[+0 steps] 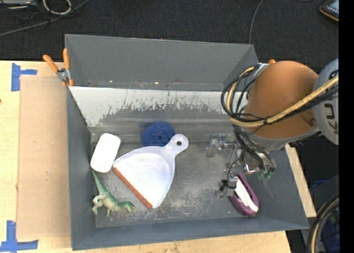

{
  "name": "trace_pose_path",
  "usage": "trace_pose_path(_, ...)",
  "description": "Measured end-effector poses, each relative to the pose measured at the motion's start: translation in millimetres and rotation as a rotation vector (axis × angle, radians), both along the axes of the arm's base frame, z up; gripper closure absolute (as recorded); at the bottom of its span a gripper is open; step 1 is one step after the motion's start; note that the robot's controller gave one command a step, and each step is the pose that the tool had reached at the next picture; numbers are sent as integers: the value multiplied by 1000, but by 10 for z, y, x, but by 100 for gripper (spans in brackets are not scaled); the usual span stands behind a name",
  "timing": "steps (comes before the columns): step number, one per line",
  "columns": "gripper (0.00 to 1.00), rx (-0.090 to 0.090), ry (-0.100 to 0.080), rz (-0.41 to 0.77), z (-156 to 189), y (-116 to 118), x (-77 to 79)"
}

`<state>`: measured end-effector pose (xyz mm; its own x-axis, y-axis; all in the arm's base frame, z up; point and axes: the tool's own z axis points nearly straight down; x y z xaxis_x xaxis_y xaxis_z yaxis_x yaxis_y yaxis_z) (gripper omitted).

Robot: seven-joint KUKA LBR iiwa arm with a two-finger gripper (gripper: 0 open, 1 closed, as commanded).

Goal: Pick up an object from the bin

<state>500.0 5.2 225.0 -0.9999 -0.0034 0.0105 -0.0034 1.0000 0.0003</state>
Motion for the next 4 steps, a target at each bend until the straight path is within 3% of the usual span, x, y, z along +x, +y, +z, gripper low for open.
trace_pose_path(1, 0, 0, -8, 0, 42, 0, 14)
trace_pose_path(2, 0, 1, -8, 166, -560, 371, 36)
trace_pose_path(3, 0, 2, -11, 635, -630, 751, 44)
trace_pose_path(4, 0, 7, -5, 800, -646, 824, 98)
